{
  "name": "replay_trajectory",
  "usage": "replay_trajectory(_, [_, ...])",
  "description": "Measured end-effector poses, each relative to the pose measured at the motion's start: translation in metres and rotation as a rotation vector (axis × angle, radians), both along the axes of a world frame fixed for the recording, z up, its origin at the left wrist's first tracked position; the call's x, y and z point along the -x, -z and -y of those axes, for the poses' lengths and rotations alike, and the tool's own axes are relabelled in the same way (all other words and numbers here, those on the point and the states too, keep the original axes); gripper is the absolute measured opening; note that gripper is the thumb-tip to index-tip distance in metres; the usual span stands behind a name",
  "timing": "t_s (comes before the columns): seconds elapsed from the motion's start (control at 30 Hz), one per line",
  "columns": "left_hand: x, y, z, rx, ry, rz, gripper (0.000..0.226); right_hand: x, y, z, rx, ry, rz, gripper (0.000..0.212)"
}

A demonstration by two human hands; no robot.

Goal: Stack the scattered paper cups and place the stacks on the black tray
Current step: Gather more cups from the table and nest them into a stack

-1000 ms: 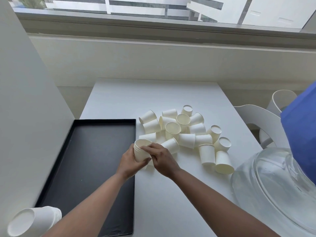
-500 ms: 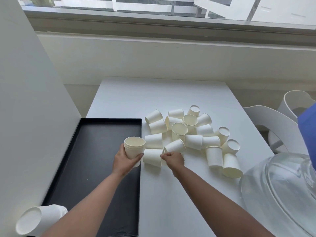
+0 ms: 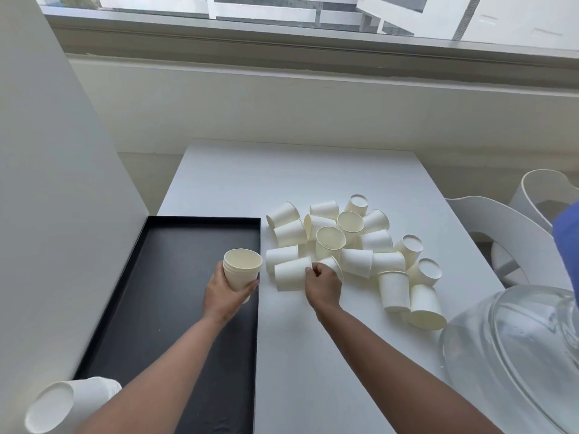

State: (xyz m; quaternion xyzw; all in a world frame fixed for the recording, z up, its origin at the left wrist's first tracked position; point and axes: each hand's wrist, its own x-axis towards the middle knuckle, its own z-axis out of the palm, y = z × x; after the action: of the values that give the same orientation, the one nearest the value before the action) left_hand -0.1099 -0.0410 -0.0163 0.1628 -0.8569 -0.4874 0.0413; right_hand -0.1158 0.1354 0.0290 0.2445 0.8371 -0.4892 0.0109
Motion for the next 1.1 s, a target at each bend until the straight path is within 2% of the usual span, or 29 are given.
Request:
replay_trajectory(0.1, [-0.002, 0.0, -0.003, 0.012, 0.043, 0.011, 0.062, 0.003, -0.012, -0.002, -0.07, 0.01, -0.225, 0.02])
replay_trajectory(0.17, [-0.003, 0.0, -0.005, 0.012, 0.089, 0.013, 0.062, 0.002, -0.02, 0.001, -0.114, -0.063, -0.423, 0.017])
replay_trajectory(0.23, [-0.004, -0.002, -0.008, 0.019, 0.144, 0.009, 0.064, 0.0, -0.026, 0.003, -0.171, -0.224, -0.59, 0.014])
replay_trajectory(0.33, [-0.004, -0.007, -0.011, 0.034, 0.203, 0.003, 0.064, -0.002, -0.028, 0.006, -0.286, -0.493, -0.714, 0.015])
replay_trajectory(0.47, [-0.003, -0.011, -0.015, 0.01, 0.222, -0.009, 0.061, -0.008, -0.022, 0.006, -0.343, -0.639, -0.745, 0.019])
replay_trajectory(0.6, [-0.004, -0.013, -0.018, -0.02, 0.258, -0.022, 0.056, -0.013, -0.017, 0.006, -0.375, -0.706, -0.764, 0.032])
replay_trajectory(0.77, [-0.002, -0.017, -0.023, -0.038, 0.277, -0.041, 0.055, -0.013, -0.011, 0.002, -0.408, -0.789, -0.673, 0.04])
replay_trajectory(0.93, [0.0, -0.015, -0.022, -0.01, 0.274, -0.037, 0.058, -0.011, -0.005, -0.001, -0.355, -0.863, -0.573, 0.049])
replay_trajectory(1.0, [0.001, -0.014, -0.021, -0.014, 0.27, -0.028, 0.06, -0.009, -0.005, -0.004, -0.287, -0.797, -0.57, 0.051])
replay_trajectory(1.1, [0.003, -0.011, -0.019, -0.021, 0.254, -0.007, 0.06, -0.001, 0.0, -0.013, -0.185, -0.428, -0.545, 0.052])
